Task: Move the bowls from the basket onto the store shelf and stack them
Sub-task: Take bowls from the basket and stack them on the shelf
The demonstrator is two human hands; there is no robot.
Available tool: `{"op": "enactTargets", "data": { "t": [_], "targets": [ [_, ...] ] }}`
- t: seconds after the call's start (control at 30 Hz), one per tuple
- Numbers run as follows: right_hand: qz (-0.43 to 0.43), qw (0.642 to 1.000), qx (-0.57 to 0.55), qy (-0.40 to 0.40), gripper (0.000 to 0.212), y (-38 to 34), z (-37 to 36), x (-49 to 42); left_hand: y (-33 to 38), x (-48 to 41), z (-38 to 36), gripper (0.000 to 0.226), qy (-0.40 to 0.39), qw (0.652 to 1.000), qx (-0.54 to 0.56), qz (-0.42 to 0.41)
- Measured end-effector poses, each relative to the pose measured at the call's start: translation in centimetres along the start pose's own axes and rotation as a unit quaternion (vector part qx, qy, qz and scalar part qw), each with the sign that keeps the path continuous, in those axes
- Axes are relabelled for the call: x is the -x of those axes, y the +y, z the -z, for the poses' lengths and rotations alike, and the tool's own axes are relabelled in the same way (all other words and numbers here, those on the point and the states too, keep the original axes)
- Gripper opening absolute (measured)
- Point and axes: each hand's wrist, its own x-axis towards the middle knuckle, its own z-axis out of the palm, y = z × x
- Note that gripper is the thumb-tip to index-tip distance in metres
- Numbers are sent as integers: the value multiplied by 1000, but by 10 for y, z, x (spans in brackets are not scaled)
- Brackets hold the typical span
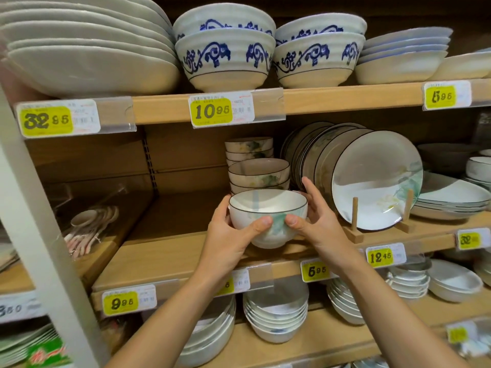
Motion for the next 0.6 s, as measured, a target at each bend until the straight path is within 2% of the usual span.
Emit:
{"op": "enactTargets", "data": {
  "t": [0.03,0.13,0.2,0.37,0.53,0.6],
  "targets": [
    [-8,1000,4,-3,111,3,1,2,-5,2,1,62,4,1000,-2,11],
    [-22,999,20,-13,115,9,5,6,-14,6,2,115,5,998,-43,48],
    [-30,999,28,-21,114,11,6,6,-15,7,3,130,-2,997,-53,61],
    [-44,997,42,-55,106,10,12,-1,-18,4,3,129,3,996,-56,74],
    [-65,989,78,-107,108,8,22,-10,-23,4,4,130,-2,995,-63,84],
    [-76,991,70,-88,110,4,26,-16,-19,1,8,137,-19,993,-66,92]
  ]
}}
